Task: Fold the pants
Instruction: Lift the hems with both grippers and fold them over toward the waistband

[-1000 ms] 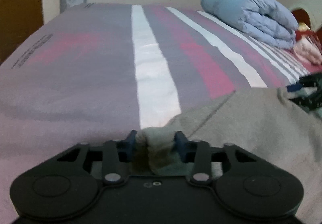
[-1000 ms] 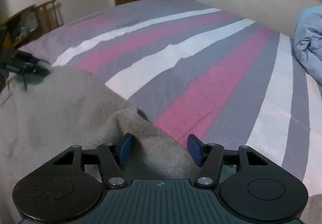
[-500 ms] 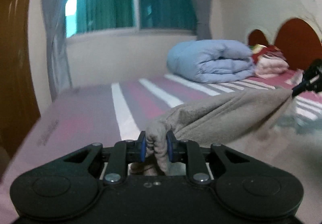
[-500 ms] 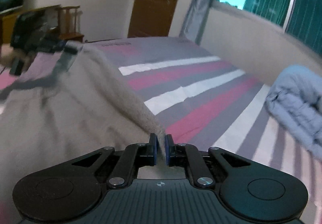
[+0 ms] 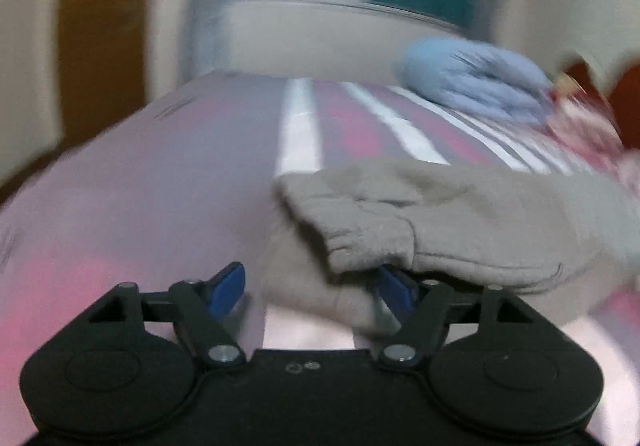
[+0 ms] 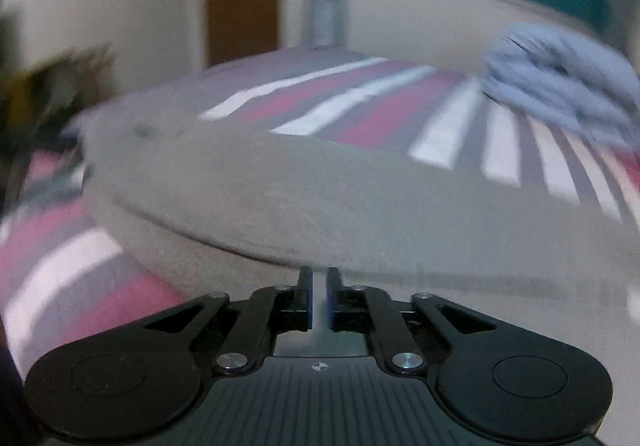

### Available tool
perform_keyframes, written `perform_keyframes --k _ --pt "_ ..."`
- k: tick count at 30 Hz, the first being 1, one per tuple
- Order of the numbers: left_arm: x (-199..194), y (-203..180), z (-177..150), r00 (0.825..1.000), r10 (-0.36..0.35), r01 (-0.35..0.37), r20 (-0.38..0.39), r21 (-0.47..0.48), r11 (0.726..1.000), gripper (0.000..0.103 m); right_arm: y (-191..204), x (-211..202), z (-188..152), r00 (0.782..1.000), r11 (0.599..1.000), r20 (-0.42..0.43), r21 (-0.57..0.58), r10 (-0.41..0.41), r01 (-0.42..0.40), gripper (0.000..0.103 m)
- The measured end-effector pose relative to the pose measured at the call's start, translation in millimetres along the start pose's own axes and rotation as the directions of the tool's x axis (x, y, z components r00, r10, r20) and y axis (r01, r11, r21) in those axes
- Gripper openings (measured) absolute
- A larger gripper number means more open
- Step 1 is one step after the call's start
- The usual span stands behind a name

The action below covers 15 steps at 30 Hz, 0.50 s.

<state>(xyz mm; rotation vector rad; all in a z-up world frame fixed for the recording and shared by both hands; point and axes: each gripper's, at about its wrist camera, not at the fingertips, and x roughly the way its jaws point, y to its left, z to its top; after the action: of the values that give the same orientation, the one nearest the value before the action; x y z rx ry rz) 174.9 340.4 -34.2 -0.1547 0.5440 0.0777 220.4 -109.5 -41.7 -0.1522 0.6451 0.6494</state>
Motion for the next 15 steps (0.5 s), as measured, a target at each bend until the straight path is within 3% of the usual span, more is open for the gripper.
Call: perform_keyframes --k 2,3,6,9,12,15 --pt "-14 5 -5 1.000 0.015 -0.015 -0.001 -0.154 0.988 0.066 -4 -12 -12 0.999 0.991 0.040 0.134 -0.014 0.008 0.040" --pt "-21 7 -7 1.000 -0.011 0.012 0.007 -0.238 0.971 0.065 -4 -18 -16 0.998 0.984 0.060 0.179 -0.015 0.004 0.053" --pt "-20 6 -6 0.991 -0.127 0.127 0.029 -0.441 0.889 0.064 -6 -27 -23 0.993 0.960 0.115 0.281 -0.030 -0.003 0.054" --pt "-5 5 -4 0.980 -0.195 0.185 0.041 -0.546 0.817 0.055 -24 -19 -19 0.992 0.887 0.126 0.459 -0.012 -0.048 0.054" --pt "17 11 -5 0.974 -0.226 0.191 0.023 -0.627 0.756 0.052 -41 -6 -18 0.990 0.799 0.142 0.594 0.016 -0.098 0.054" --pt "35 18 -11 0.972 -0.236 0.180 0.005 -0.662 0.728 0.051 -54 8 -15 0.989 0.744 0.136 0.656 0.048 -0.127 0.054"
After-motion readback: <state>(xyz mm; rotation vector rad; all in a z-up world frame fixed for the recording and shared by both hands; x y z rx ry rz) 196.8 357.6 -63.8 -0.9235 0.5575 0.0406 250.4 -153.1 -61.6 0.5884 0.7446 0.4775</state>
